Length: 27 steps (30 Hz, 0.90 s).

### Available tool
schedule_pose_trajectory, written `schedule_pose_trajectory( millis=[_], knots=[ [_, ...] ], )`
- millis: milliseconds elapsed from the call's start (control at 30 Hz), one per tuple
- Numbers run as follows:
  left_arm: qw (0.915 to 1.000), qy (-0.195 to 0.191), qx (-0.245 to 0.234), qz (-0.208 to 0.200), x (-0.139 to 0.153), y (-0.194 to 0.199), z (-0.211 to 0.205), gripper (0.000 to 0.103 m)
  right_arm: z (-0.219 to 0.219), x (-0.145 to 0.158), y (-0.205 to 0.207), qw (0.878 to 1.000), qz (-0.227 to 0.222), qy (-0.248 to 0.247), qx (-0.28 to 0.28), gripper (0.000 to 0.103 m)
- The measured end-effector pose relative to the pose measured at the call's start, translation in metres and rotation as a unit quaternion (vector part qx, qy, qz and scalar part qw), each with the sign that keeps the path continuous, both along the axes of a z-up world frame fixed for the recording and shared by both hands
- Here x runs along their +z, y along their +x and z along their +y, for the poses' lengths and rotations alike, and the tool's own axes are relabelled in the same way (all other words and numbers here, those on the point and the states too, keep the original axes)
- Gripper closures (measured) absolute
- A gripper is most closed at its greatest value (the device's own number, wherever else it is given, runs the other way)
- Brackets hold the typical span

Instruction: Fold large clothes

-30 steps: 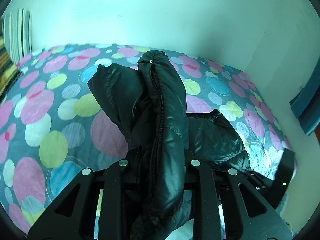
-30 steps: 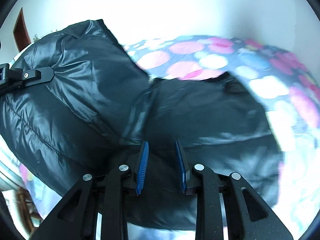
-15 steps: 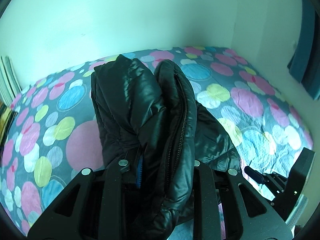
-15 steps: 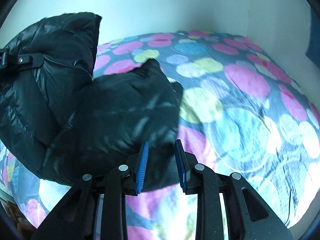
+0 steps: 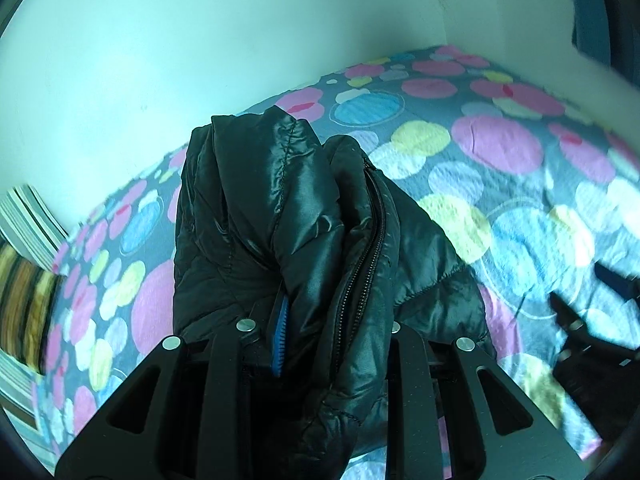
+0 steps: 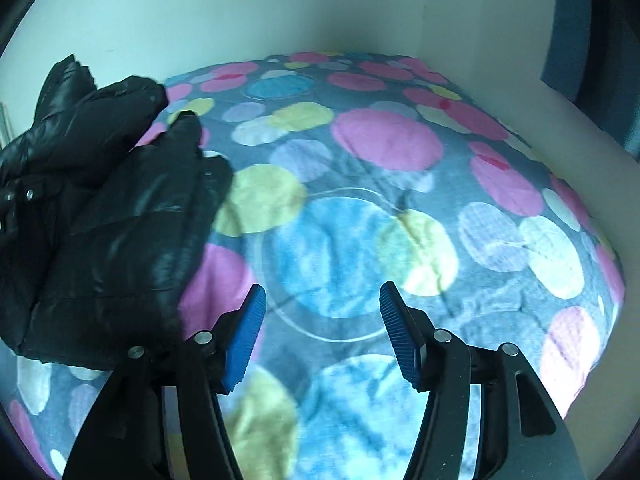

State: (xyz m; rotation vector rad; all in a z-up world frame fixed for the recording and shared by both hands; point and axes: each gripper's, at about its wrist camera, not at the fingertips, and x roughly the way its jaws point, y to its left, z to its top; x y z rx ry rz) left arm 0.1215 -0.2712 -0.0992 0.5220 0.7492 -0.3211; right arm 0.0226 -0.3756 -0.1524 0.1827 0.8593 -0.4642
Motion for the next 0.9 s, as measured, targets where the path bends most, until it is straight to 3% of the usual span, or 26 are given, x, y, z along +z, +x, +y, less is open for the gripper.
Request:
schedule_pose_trajectory(
  millis=[167, 533, 633, 700, 767, 900],
  knots=[
    [0.9991, 0.036, -0.016, -0.014, -0.017, -0.009, -0.021, 0.079, -0.024, -0.009, -0.012, 1.0, 0.013, 0.008, -0.02, 0.044],
    [0.9965, 0.068, -0.036, -0.032, -0.044, -0.021, -0.045, 0.079, -0.04, -0.016, -0.019, 0.999, 0.019, 0.017, -0.028, 0.044],
    [0.997, 0.06, -0.034, -0.036, -0.038, -0.023, -0.042, 0.075, -0.041, -0.015, -0.02, 0.999, 0.018, 0.018, -0.03, 0.044],
    [0.9977, 0.045, -0.041, -0.03, -0.031, -0.027, -0.04, 0.06, -0.04, -0.013, -0.02, 0.999, 0.016, 0.015, -0.03, 0.044],
    [0.9981, 0.018, -0.055, -0.021, -0.02, -0.034, -0.035, 0.052, -0.039, -0.009, -0.022, 0.999, 0.012, 0.014, -0.031, 0.044],
    [0.9967, -0.024, -0.075, -0.018, 0.003, -0.048, -0.023, 0.05, -0.035, -0.001, -0.023, 1.0, 0.005, 0.012, -0.029, 0.044]
  ],
)
